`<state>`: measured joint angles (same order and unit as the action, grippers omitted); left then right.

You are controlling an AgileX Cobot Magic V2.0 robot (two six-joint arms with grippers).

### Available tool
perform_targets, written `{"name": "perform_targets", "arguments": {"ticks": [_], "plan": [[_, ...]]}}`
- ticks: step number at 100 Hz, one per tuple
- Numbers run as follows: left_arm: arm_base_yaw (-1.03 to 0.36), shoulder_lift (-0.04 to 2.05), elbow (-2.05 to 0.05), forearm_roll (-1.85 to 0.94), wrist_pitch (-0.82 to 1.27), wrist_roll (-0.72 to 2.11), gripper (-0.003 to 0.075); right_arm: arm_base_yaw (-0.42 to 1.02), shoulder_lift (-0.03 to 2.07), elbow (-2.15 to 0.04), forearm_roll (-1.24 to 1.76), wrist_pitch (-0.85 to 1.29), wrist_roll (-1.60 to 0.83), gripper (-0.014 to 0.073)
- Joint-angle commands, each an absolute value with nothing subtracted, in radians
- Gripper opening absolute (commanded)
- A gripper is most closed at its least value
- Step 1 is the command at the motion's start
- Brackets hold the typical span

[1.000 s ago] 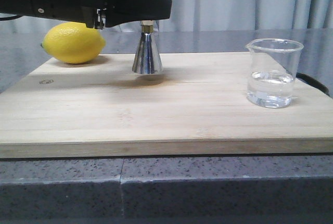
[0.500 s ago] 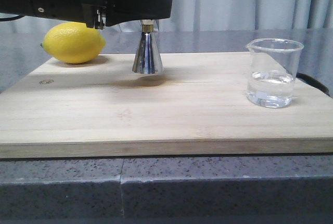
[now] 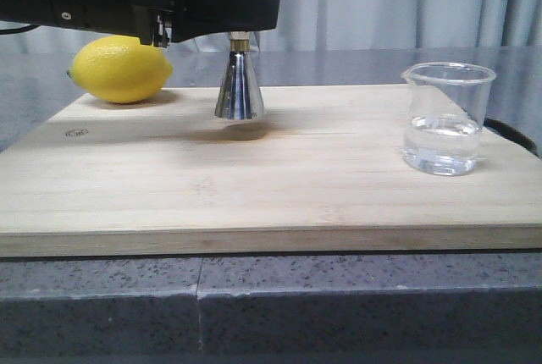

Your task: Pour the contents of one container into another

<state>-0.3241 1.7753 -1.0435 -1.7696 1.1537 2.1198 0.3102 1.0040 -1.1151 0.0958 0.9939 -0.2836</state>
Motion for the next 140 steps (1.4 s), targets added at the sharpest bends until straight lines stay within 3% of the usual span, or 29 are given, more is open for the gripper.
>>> {"name": "perform_targets", "arguments": {"ticks": [1,16,33,76,101,140], "plan": [[-0.334,1.738,-1.072,-1.850,1.259,2.110,0.0238,0.348,1.032,-1.164,0.074,0.967,-0.285,0.0566],[-0.334,1.738,-1.072,-1.850,1.257,2.110,0.0238,0.355,1.061,-1.160,0.133,0.929,-0.285,0.0566],[-0.334,1.738,-1.072,-1.850,1.257,2.110,0.0238,0.383,1.016,-1.057,0.157,0.748,-0.287,0.0566],[-0.334,1.738,-1.072,-1.850,1.257,2.110,0.0238,0.528,0.850,-0.544,0.181,0.065,-0.287,0.0566],[-0.334,1.738,-1.072,-1.850,1.257,2.110,0.0238,0.583,0.857,-0.304,0.189,-0.386,-0.238,0.0566],[-0.334,1.738,-1.072,-1.850,1.257,2.110,0.0238,0.583,1.013,-0.236,0.189,-0.550,-0.192,0.0566]]}}
